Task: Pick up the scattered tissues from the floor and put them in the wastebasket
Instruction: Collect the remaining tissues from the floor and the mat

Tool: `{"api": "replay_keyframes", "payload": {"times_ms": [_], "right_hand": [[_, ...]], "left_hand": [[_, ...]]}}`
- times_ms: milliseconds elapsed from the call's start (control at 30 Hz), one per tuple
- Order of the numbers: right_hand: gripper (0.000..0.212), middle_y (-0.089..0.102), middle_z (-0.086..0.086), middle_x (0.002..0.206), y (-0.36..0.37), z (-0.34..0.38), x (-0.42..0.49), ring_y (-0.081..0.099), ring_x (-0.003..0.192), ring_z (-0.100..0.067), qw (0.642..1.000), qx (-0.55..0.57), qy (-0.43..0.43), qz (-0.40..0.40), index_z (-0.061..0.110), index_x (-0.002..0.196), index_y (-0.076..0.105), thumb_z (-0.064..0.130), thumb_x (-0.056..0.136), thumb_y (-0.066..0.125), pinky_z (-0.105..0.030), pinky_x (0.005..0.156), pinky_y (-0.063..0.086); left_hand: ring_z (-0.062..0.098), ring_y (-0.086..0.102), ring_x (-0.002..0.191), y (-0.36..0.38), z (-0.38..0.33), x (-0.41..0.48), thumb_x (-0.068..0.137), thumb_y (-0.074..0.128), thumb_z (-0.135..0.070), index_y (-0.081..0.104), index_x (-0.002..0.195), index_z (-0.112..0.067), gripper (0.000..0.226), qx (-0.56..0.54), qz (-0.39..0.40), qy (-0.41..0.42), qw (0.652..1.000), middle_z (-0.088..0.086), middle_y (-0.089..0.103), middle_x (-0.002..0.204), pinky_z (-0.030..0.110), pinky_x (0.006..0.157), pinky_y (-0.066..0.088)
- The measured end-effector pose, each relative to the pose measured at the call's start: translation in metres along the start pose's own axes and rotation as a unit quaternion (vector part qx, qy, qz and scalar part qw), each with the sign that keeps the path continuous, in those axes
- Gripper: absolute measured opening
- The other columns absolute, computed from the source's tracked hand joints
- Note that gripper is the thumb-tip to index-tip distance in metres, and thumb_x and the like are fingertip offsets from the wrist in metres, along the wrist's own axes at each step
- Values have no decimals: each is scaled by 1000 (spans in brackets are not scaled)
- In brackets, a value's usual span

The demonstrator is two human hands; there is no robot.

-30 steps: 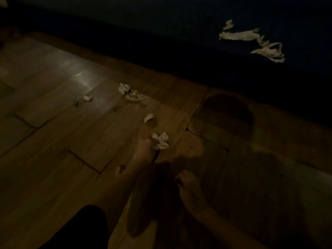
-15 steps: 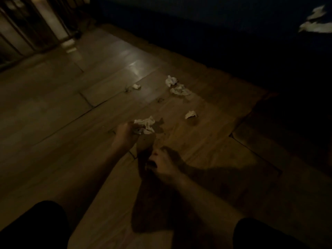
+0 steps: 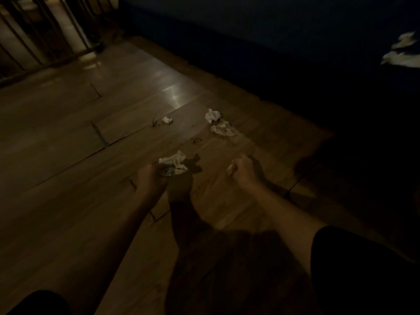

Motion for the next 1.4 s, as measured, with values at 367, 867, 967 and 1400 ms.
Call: {"api": "replay_keyframes", "payload": {"times_ms": [367,867,967,1400], "right_hand": [[15,70,-6,92,-139,84,52,63,87,-16,972,-69,-101,198,4,87,73,0,77,63,-26,69,48],[29,51,-7,110,-54,54,160,54,88,-19,980,59,-94,167,5,120,53,8,92,46,-23,63,46],[44,46,-14,134,-25,36,190,54,113,-33,980,62,-99,162,16,131,46,13,88,56,-39,92,51],[11,62,-15,92,2,-2,227,60,84,-30,988,117,-73,63,6,83,70,15,84,64,-22,64,34]], "left_hand": [[29,68,86,-77,-48,57,74,56,9,72,95,-1,28,-104,25,20,994,17,73,93,21,60,38],[30,68,81,2,-48,223,70,55,-15,71,87,-14,24,-103,3,-58,993,14,74,87,34,63,53],[28,65,93,35,-81,237,77,58,-8,69,100,-7,25,-122,12,-42,992,13,72,99,29,69,46],[38,56,111,142,-75,265,83,54,-11,51,125,-10,43,-76,105,-41,991,22,57,126,43,91,48]]}}
Point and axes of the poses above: each hand's wrist, its own x-axis towards the middle knuckle, its own y-axis out of the palm, z = x × y, the point moved 5 cm from there along x, towards the middle knuckle
